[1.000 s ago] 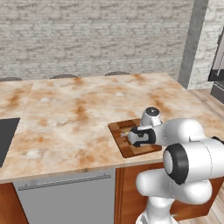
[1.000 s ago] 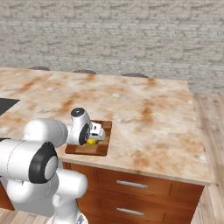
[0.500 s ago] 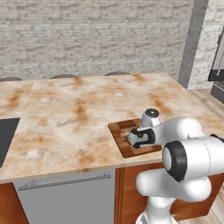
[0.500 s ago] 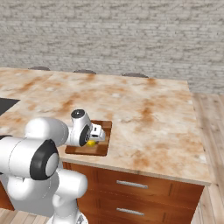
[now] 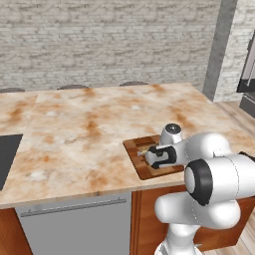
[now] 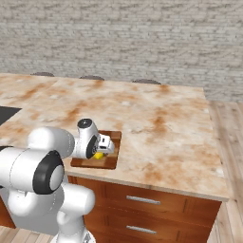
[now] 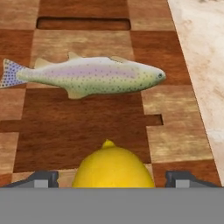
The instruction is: Retrieve a lemon from the fridge and place it on the cutting board with the fish.
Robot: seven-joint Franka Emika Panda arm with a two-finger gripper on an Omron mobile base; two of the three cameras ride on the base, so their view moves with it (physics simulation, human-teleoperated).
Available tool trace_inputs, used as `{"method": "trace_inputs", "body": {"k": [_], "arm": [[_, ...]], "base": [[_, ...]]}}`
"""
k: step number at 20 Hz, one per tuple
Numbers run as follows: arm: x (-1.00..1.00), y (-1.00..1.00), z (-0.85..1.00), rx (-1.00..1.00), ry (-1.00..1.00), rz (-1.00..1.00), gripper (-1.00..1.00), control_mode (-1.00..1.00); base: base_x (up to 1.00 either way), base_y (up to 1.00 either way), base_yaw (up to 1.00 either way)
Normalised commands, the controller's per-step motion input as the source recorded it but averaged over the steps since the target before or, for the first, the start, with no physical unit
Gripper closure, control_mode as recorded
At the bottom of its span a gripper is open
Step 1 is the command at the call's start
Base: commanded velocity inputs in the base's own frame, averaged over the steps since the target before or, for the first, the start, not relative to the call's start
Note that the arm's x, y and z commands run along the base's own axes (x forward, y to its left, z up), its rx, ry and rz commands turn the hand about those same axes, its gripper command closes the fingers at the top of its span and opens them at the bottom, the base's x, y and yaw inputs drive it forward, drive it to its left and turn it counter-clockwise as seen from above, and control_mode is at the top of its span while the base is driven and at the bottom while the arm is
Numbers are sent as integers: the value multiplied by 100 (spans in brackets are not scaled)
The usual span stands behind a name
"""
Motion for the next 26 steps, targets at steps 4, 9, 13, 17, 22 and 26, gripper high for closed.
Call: {"method": "trace_inputs", "body": {"k": [4,9,13,17,22,26], "arm": [[0,0,22,0,11,0,-100,-100],[0,0,81,0,7,0,-100,-100],[-22,-10,100,3,9,0,-100,-100],[-72,-3,96,0,4,0,-100,-100],[-99,-3,55,0,5,0,-100,-100],[-100,-9,44,0,3,0,-100,-100]], "base": [[0,0,0],[0,0,0],[0,0,0],[0,0,0],[0,0,0],[0,0,0]]}}
